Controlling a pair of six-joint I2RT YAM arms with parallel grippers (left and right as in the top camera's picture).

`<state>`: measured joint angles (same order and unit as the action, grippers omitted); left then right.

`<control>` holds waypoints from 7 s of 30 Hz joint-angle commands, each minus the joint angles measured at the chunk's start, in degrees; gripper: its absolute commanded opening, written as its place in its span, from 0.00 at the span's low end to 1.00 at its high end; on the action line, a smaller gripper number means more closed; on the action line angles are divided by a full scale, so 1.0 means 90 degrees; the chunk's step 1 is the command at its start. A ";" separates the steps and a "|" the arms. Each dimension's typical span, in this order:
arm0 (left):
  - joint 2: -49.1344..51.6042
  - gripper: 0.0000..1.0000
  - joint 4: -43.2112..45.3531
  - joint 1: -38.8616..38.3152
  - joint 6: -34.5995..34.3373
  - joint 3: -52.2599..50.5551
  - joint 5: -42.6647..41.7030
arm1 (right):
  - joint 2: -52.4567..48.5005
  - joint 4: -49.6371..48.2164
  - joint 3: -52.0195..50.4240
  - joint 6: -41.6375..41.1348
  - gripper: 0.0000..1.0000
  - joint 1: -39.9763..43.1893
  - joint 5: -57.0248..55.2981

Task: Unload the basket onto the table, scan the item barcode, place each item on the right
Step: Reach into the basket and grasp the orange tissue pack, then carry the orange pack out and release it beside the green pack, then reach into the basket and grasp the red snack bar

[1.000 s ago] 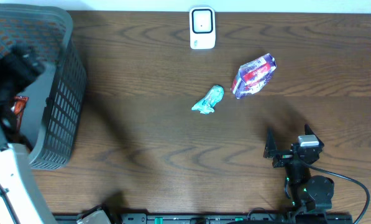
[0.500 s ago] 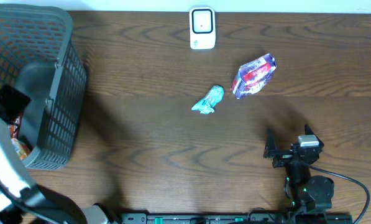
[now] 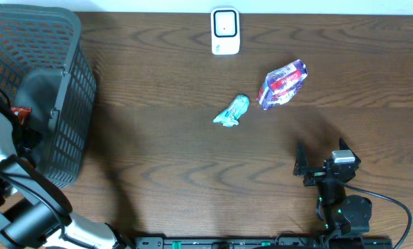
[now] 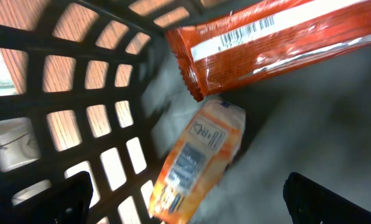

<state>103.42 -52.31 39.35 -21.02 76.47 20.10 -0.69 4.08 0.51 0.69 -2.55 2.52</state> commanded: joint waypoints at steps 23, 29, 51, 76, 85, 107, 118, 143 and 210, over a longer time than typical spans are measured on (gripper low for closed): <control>0.0364 0.07 0.0083 0.0350 0.0228 0.0146 -0.1171 | 0.0034 0.0019 -0.0022 0.0049 0.99 -0.0039 -0.0058; -0.1037 0.07 0.0491 0.0328 0.0226 0.0605 -0.2684 | 0.0034 0.0019 -0.0022 0.0049 0.99 -0.0039 -0.0058; -0.3089 0.07 0.3031 -0.4546 -0.0869 0.0563 -0.5707 | 0.0034 0.0019 -0.0019 0.0051 0.99 -0.0039 -0.0058; 0.0736 0.66 0.3264 -0.6972 -0.0665 0.0583 -0.4515 | 0.0034 0.0019 -0.0019 0.0049 0.99 -0.0039 -0.0058; -0.0920 0.68 0.3738 -0.6020 -0.0546 0.0675 -0.4651 | 0.0034 0.0019 -0.0022 0.0049 0.99 -0.0039 -0.0058; -0.1812 0.89 0.2654 -0.0702 0.3436 0.0384 -0.1603 | 0.0034 0.0019 -0.0022 0.0051 0.99 -0.0039 -0.0058; -0.0763 0.87 0.2276 -0.0155 0.5872 0.0017 -0.1608 | 0.0034 0.0019 -0.0022 0.0049 0.99 -0.0039 -0.0058; 0.0590 0.73 0.2346 0.0430 0.7788 -0.0095 -0.2322 | 0.0034 0.0019 -0.0022 0.0051 0.99 -0.0039 -0.0058; -0.1705 0.96 0.4690 -0.0886 0.1785 -0.0126 -0.3835 | 0.0034 0.0019 -0.0019 0.0049 0.99 -0.0039 -0.0058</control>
<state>85.21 -9.58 31.40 -5.32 75.07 -16.36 -0.69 4.08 0.51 0.67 -2.55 2.52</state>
